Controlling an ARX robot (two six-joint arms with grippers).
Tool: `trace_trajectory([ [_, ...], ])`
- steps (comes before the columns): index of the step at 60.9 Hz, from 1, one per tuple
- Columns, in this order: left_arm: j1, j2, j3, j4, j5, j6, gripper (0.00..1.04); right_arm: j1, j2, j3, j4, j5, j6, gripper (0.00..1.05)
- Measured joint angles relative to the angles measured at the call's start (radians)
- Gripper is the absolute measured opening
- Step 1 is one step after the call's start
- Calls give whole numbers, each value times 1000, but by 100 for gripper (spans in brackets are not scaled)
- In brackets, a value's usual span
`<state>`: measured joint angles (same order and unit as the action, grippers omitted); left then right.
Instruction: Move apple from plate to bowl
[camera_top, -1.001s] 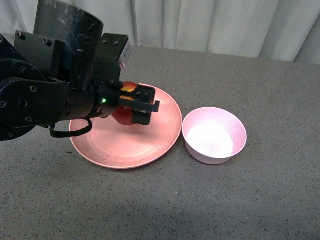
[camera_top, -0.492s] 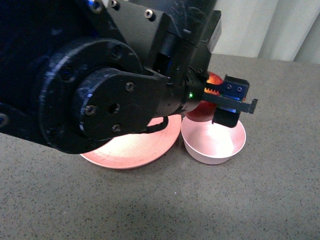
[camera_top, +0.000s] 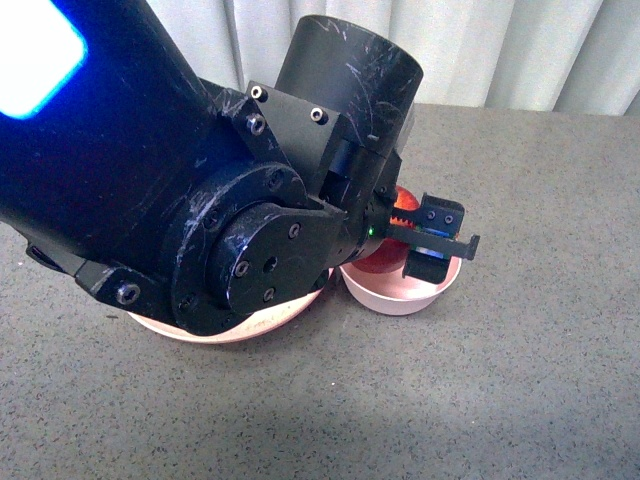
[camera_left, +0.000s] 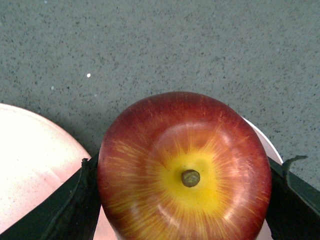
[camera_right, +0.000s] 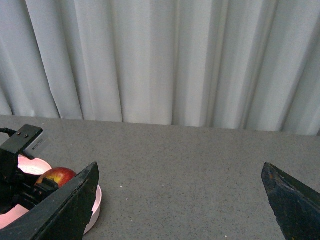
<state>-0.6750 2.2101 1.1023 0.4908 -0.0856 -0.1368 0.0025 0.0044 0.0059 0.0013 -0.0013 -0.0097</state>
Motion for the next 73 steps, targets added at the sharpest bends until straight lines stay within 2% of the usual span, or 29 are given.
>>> trace_trajectory([
  [5, 0, 6, 0, -1, 6, -2, 79, 0, 0, 0, 0, 0, 0, 95],
  [14, 1, 6, 0, 0, 8, -12, 100, 0, 0, 0, 0, 0, 0, 95],
  [18, 1, 2, -2, 0, 14, -22, 97, 0, 0, 0, 0, 0, 0, 95],
  [40, 48, -138, -118, 83, 34, -39, 98, 0, 0, 0, 0, 0, 0, 95],
  [60, 196, -352, -397, 181, 39, -46, 98, 0, 0, 0, 0, 0, 0, 95],
  [73, 248, -513, -563, 251, 57, -40, 98, 0, 0, 0, 0, 0, 0, 95],
])
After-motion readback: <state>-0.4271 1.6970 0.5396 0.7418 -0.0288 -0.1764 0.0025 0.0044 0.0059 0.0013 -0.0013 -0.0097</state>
